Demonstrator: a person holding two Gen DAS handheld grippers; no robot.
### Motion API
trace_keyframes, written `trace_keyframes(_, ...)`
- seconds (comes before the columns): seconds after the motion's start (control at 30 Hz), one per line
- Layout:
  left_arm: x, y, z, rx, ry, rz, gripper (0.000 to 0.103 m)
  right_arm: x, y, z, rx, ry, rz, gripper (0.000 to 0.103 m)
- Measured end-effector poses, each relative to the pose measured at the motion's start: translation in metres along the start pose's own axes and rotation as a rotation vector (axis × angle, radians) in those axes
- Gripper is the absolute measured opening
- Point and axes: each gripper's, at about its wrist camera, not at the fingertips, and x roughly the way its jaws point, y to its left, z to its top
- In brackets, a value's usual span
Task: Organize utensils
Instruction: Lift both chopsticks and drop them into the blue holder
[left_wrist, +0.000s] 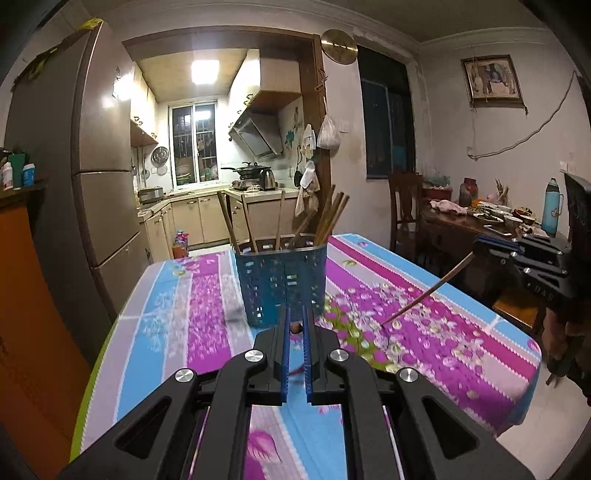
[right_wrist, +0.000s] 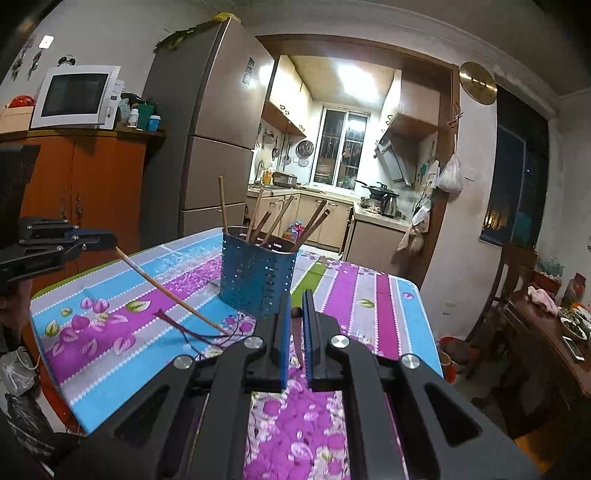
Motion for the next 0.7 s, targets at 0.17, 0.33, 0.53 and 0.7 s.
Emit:
trace_keyframes(0.17,0.01,0.006,0.024,0.012,-0.015,-0.014,0.008,0.016,-0.006,0.013,0.016,0.014,0.012,0.005)
trace_keyframes(0.33,0.023,0.014,0.042,-0.003,-0.019,-0.033,0.008,0.021,-0.011,0.028,0.04,0.007,0.022,0.005)
trace_keyframes(0.53,0.034,0.022,0.056,-0.022,-0.008,-0.053,0.008,0.025,-0.014,0.046,0.077,0.001,0.048,0.005)
trace_keyframes(0.7,0.034,0.025,0.061,-0.02,-0.01,-0.054,0.008,0.023,-0.012,0.057,0.112,0.007,0.08,0.005)
